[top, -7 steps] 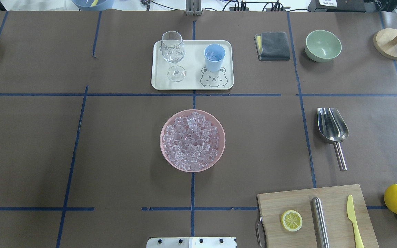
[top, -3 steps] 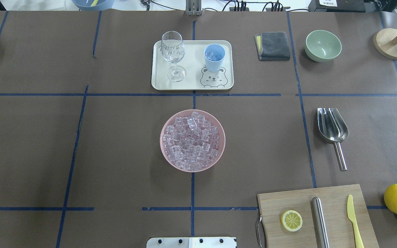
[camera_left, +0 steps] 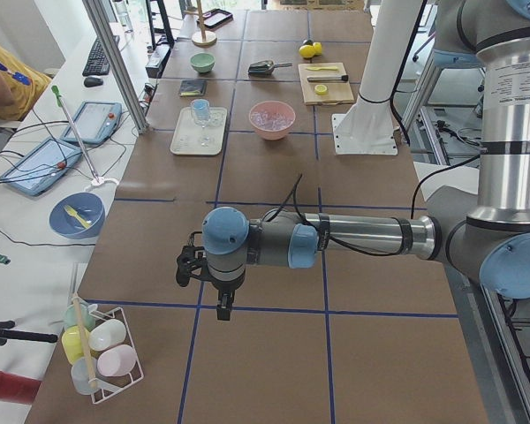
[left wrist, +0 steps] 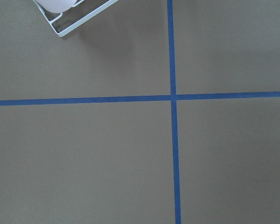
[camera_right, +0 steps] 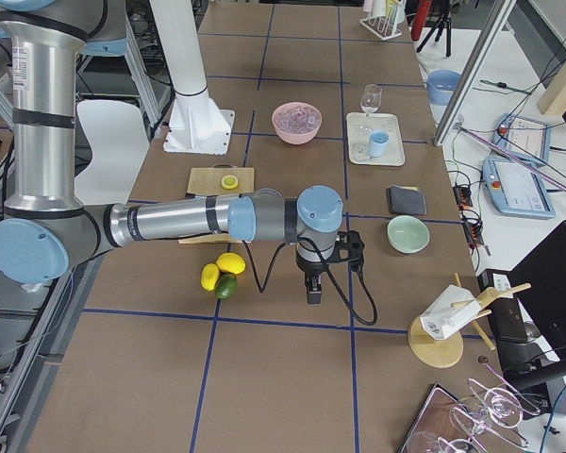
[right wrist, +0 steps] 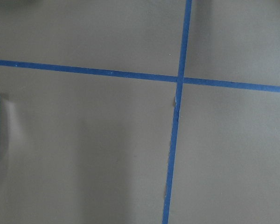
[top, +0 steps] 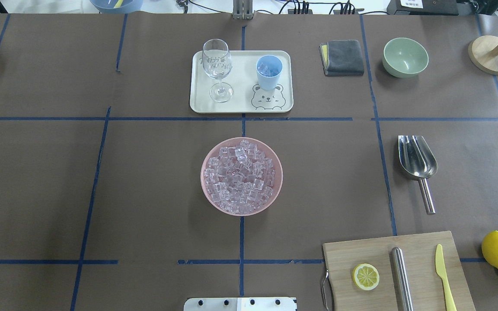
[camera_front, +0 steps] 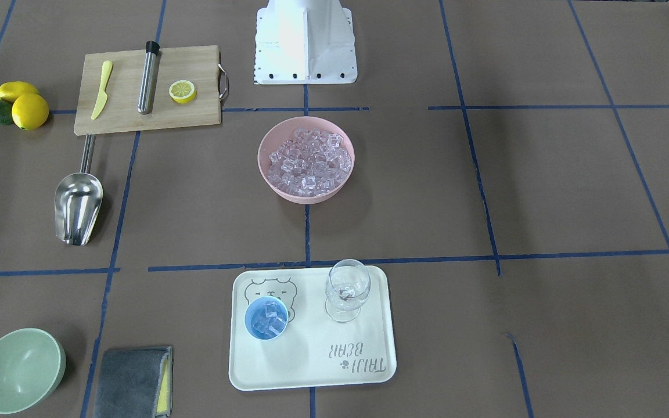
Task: Put ice in cup with scoop
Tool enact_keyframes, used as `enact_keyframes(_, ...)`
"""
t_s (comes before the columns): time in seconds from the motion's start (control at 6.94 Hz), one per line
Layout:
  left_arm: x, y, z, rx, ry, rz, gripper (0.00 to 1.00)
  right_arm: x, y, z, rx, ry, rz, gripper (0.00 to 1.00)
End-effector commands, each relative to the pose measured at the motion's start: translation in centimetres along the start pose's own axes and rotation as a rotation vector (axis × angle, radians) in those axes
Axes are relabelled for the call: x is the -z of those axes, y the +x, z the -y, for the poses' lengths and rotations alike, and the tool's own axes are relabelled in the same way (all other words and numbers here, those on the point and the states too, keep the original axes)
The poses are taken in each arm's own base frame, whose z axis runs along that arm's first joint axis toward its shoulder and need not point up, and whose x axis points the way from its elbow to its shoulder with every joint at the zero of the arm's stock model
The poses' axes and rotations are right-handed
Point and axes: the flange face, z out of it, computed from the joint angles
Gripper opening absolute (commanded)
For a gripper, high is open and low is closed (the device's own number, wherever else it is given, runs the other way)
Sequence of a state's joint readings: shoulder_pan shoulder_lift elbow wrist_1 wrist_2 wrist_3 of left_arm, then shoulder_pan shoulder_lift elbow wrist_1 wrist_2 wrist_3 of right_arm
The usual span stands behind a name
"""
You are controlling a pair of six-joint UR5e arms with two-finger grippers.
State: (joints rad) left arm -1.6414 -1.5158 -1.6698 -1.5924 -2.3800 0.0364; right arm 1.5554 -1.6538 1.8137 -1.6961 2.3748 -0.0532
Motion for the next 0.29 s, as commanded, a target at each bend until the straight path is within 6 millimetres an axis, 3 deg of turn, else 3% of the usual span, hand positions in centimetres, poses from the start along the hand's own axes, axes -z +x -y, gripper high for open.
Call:
enact_keyframes(0.0, 0.07, 0.14, 0.26, -0.001, 0.0, -0.007, 1.0, -0.22, 0.11, -0.07, -0.004, -0.005, 0.002, 1.0)
enact_keyframes(0.14, 0.17, 0.23, 0.49, -0.005, 0.004, -0.007, 1.0, -0.32, 0.25, -0.08, -0.006, -0.007, -0.001, 1.0)
